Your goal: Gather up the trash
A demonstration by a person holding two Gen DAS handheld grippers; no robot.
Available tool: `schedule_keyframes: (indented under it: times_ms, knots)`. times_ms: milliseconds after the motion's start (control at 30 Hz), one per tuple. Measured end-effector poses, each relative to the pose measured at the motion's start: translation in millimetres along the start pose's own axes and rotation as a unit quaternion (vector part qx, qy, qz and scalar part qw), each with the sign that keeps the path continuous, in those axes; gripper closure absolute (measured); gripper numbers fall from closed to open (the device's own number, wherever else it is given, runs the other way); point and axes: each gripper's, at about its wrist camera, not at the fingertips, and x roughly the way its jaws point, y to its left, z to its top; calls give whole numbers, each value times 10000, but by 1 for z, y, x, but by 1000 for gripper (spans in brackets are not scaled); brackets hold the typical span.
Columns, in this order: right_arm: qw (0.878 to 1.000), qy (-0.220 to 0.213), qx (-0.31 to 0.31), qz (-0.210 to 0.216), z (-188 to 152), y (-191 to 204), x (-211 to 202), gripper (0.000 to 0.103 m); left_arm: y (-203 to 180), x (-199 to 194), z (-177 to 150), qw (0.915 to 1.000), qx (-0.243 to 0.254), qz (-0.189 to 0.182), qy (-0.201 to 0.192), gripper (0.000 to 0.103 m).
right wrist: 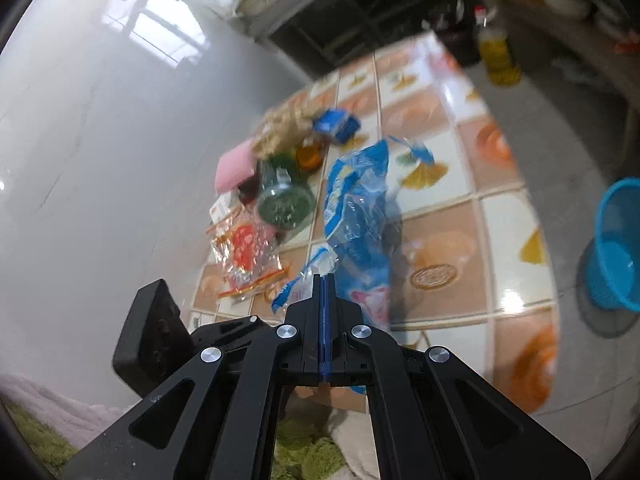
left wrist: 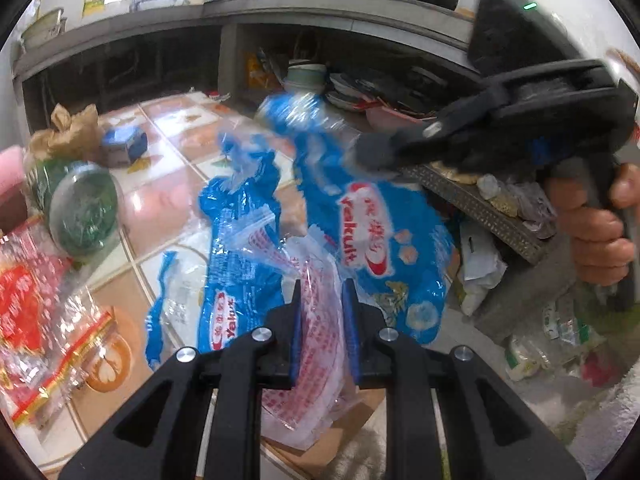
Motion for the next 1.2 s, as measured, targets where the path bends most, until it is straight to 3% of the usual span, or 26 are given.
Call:
schedule_keyframes:
  times_ms: [200, 367, 500, 667, 800, 933, 1033, 1200]
  knots:
    - [9963, 759, 355, 209, 12, -25, 45, 103, 2, 0, -6, 9999, 95, -139, -36, 86]
    - [9921, 1171, 443, 21, 16, -35, 64, 103, 3, -11, -10, 9997, 151, -144, -127, 86]
    - [9911, 1290, 305, -153, 8, -34, 69, 103, 18, -24, -10, 9994, -204, 42, -284, 86]
    - [9905, 1243, -316, -498, 3, -15, 68, 103, 50, -23, -4, 9943, -991, 300, -244, 86]
    - [9815, 1158, -1164, -986, -8, 8, 68, 103, 53, -31, 7, 9922, -1132, -6, -514, 86]
    - [9529, 944, -2339, -1685, -28, 37, 74, 103, 49, -29, 22, 9905, -1158, -354, -645, 86]
    - [9192, 773, -3196, -2166, -48, 55, 79, 102, 52, -22, 29, 9891, -1233, -517, -611, 86]
    - [8752, 570, -4042, -2597, -70, 69, 82, 98, 58, 4, 32, 9899, -1320, -495, -138, 86]
